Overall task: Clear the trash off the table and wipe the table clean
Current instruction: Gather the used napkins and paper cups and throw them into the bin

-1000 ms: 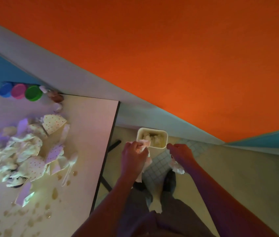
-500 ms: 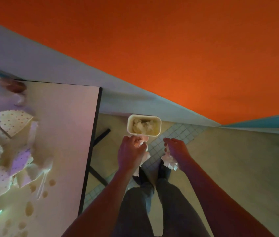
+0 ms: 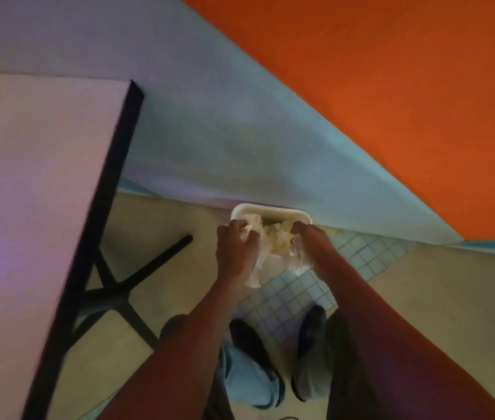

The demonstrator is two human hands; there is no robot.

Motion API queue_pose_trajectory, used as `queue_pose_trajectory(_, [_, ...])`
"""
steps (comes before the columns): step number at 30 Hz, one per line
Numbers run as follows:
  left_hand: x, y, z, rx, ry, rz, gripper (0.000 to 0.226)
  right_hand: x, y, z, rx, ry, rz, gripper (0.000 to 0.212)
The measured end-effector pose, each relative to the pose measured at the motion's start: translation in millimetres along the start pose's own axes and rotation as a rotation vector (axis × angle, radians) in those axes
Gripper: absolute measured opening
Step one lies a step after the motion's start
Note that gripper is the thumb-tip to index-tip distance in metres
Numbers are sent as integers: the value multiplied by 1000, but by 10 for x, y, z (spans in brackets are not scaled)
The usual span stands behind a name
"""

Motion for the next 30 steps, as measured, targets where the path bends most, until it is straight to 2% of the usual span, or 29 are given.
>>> queue_pose_trajectory(3, [415, 378, 142, -73, 27, -91, 31, 494, 91, -150, -55, -119, -39, 17])
queue_pose_trajectory(7, [861, 790, 243, -148, 171, -267, 22, 957, 263, -293, -217, -465, -89, 23])
queue_pose_trajectory(10, [1190, 1203, 393, -105, 251, -341, 25, 1353, 416, -502, -298, -651, -18, 22])
queue_pose_trajectory(13, [1429, 1546, 546, 77, 280, -326, 33, 1758, 524, -705, -447, -740, 63, 33])
queue_pose_trajectory(15, [1534, 1697, 637, 236, 280, -263, 39, 1962, 591, -804, -596, -727, 115, 39])
queue_pose_trajectory(18, [1714, 1862, 746, 415, 201, -41, 53, 2236, 596, -939, -722, -686, 173, 43])
queue_pose_trajectory(22, [1822, 1923, 722, 510, 186, 277, 66, 2486, 514, -1002, -900, -510, 204, 56])
queue_pose_trajectory(25, [1766, 1933, 668, 508, 181, 413, 64, 2624, 417, -967, -1059, -419, 165, 76])
queue_pose_trajectory(26, [1749, 1950, 654, 510, 186, 449, 64, 2623, 393, -956, -1117, -399, 154, 78])
queue_pose_trajectory(30, [1807, 2054, 614, 593, 194, 485, 58, 2531, 362, -944, -1208, -397, 179, 59])
Point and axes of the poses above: each hand's wrist, its own x-axis towards the middle knuckle, its own y-axis out of the palm, z = x × y, the point moved 3 cm from there along x, towards the middle knuckle, and after that the axes turned 14 degrees about x, right-handed, at the moved point
